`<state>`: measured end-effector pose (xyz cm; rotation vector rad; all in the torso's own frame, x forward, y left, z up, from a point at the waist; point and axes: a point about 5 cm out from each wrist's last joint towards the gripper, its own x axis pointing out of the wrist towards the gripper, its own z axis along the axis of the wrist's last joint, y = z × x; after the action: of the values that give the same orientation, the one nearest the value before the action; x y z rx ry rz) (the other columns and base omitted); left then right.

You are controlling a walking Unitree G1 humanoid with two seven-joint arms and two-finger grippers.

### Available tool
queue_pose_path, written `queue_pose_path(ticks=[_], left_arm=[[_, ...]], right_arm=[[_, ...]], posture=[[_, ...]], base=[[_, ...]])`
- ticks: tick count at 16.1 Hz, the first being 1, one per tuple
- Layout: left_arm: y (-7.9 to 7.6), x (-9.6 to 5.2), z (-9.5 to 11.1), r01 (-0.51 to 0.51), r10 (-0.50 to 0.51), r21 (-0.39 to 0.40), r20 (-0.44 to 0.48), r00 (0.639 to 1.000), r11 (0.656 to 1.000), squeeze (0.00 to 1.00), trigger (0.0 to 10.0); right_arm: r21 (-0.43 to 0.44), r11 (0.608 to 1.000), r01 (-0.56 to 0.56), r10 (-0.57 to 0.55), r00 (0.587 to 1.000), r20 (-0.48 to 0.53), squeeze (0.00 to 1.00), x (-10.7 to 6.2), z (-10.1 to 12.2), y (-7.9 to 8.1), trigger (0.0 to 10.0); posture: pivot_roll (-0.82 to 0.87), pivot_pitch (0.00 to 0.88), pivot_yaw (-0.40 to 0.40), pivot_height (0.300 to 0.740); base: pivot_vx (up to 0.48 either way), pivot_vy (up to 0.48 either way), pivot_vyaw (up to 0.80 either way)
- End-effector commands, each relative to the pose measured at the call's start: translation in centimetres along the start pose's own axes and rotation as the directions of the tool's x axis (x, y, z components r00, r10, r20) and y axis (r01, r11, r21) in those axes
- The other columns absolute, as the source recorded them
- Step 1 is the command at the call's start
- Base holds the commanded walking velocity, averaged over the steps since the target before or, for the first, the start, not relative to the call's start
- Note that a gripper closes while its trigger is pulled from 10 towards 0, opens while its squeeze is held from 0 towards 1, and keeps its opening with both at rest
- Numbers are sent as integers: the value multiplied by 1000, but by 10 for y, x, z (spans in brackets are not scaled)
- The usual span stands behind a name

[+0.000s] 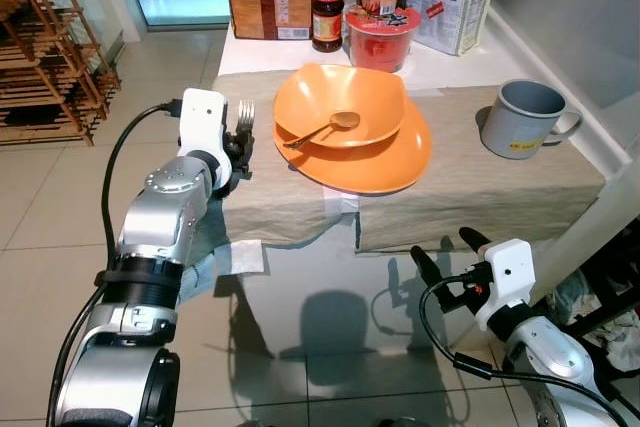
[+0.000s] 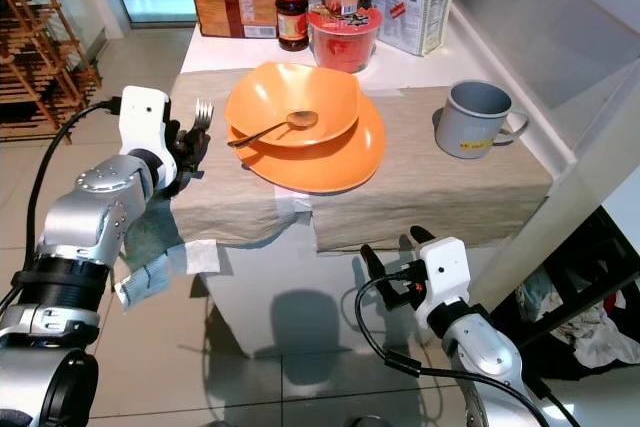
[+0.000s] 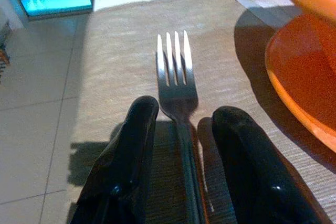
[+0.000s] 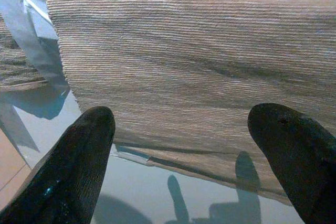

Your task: Setting the table

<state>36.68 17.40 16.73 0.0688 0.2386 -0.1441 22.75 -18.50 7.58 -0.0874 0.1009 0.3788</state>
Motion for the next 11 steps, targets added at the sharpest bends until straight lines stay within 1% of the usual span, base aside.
queue_pose_path(ticks=[1, 3, 5, 8, 11], left_arm=[[-4, 2, 3, 19, -19, 2, -13, 1000, 1000, 0, 10000], [-8, 6, 1, 31, -32, -26, -53, 998, 999, 0, 10000], [-6, 9, 0, 25, -25, -6, -65, 998, 1000, 0, 10000], [1, 17, -5, 6, -2, 28, -127, 992, 1000, 0, 10000], [1, 20, -5, 0, 4, 33, -133, 991, 999, 0, 10000]], right_arm=[[-17, 1000, 2, -2, 1000, 1, 0, 0, 0, -3, 10000], [-17, 1000, 1, -1, 1000, 2, 0, 0, -1, -4, 10000], [-17, 1000, 0, 0, 1000, 1, 0, 0, -2, -4, 10000], [-16, 1000, 2, -2, 1000, -17, 0, 0, -13, -10, 10000], [-16, 1000, 6, -6, 1000, -26, 0, -2, -20, -12, 10000]], posture=[[-152, 49, 40, 740], [-150, 53, 42, 740], [-149, 51, 41, 740], [-159, 36, 43, 740], [-167, 26, 46, 740]], base=[[0, 0, 0], [0, 0, 0], [0, 0, 0], [0, 0, 0], [0, 0, 0]])
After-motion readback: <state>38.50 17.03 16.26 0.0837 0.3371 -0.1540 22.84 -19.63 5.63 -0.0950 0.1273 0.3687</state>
